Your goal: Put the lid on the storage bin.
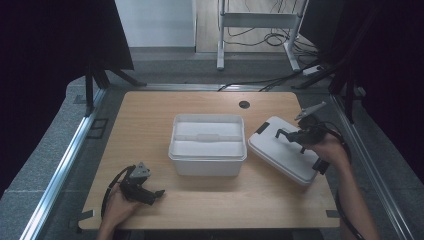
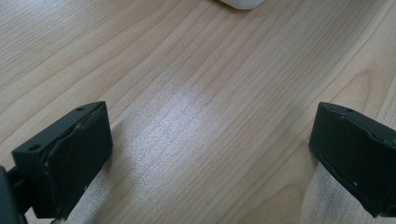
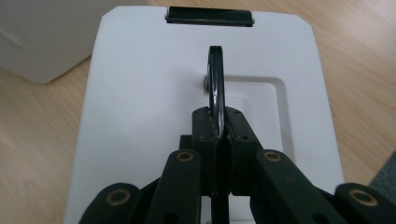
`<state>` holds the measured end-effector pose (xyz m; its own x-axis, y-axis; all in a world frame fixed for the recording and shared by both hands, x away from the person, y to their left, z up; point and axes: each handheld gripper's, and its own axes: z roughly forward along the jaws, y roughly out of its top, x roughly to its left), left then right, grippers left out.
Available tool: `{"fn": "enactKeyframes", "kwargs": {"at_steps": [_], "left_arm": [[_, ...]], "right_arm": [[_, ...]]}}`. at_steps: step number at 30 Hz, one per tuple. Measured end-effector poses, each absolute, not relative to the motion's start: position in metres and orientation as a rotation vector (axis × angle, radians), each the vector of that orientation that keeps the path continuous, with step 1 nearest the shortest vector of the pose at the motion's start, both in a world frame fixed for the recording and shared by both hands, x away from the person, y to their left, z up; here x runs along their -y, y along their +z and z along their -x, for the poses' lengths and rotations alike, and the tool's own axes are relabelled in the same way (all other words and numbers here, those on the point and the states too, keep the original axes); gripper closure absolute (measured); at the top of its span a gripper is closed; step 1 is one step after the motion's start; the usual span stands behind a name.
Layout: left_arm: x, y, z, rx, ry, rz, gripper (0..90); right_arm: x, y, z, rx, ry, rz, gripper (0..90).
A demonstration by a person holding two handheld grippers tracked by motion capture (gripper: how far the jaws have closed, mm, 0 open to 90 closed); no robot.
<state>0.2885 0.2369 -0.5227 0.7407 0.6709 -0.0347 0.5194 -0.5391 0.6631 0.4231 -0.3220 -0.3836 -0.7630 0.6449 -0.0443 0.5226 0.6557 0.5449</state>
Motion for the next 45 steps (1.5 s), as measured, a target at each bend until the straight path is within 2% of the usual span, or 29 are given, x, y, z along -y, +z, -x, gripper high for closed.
{"fn": "enactKeyframes", "kwargs": {"at_steps": [9,19,30,45], "left_arm": [[-0.236,-0.523,-0.288,-0.895,0.295,-2.258,0.2],[-0.236,-0.523,-0.287,-0.889,0.294,-2.259,1.2],[-0.236,-0.522,-0.287,-0.887,0.292,-2.261,1.4],[-0.236,-0.522,-0.287,-0.886,0.292,-2.261,1.3]], "right_arm": [[0.336,-0.333,-0.41,-2.695,0.822,-0.766,84.4],[0.316,-0.289,-0.405,-2.731,0.896,-0.528,84.4],[0.248,-0.268,-0.418,-2.785,0.95,-0.268,84.4],[0.154,-0.274,-0.435,-2.843,1.002,-0.029,84.3]]}}
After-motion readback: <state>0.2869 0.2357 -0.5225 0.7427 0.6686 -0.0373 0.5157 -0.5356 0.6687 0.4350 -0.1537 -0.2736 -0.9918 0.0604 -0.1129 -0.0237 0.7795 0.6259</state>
